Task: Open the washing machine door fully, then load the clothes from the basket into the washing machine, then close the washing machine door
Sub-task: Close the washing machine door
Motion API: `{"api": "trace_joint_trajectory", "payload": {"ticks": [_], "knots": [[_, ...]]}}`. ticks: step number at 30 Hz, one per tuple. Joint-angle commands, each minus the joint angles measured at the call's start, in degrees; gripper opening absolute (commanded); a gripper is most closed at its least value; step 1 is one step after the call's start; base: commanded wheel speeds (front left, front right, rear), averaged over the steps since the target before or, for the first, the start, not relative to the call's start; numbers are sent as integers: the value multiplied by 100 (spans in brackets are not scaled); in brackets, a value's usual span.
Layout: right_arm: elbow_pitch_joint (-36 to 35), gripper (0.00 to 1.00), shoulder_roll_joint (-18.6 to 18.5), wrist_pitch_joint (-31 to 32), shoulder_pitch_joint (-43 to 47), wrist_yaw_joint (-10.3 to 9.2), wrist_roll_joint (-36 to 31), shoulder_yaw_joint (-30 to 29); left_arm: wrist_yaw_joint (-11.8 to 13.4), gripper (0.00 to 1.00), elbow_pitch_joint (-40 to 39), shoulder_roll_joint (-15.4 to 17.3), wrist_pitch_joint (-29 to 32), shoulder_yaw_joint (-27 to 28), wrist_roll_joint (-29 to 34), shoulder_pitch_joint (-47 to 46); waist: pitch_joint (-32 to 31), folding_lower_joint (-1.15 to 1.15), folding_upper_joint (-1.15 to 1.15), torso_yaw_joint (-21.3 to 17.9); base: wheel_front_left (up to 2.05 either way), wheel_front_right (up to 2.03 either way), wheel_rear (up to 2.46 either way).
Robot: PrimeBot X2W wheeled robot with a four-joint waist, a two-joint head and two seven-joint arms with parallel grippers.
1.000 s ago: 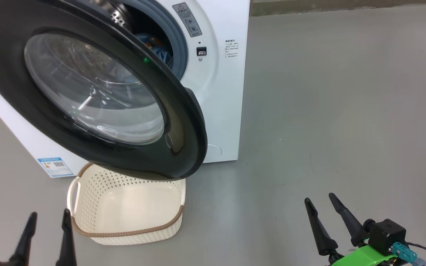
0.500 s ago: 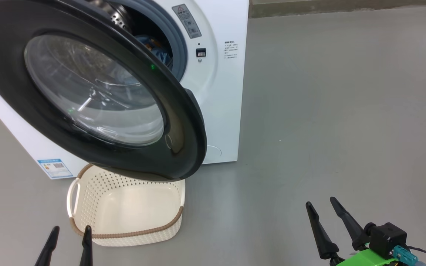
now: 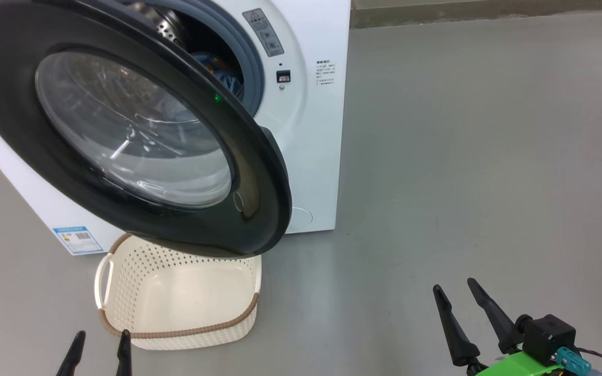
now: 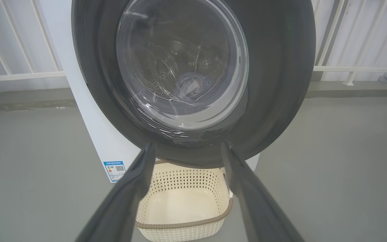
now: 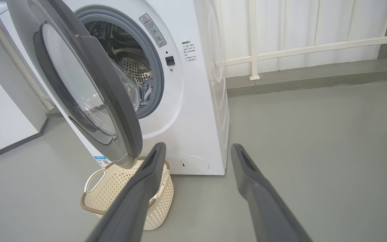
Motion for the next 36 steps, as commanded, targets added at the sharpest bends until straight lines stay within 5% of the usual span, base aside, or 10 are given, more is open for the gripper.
{"api": "trace_joint_trajectory", "payload": {"ticks": [1,14,15,16,25,36], "knots": [[-146,100,-34,-69,-61,16,-16,120,15,100,-103,18,-36,196,3,-102,3,0,0,4,0,0,0],[-135,98,-30,-69,-48,16,-12,121,73,100,-83,16,-36,135,-109,-109,-20,0,0,53,0,0,0],[-131,75,-32,-69,-49,16,-9,124,74,100,-86,16,-36,134,-115,-113,-17,0,0,57,0,0,0],[-124,1,-33,-69,-54,16,-5,130,75,100,-89,15,-36,134,-128,-118,-15,0,0,61,0,0,0],[-426,0,22,-69,-126,16,112,88,95,100,-100,15,-36,137,-169,-123,-4,0,0,69,0,0,0],[-2013,0,-23,-69,-542,16,341,408,100,100,-76,15,-36,144,-259,-149,11,0,0,127,0,0,0]]}}
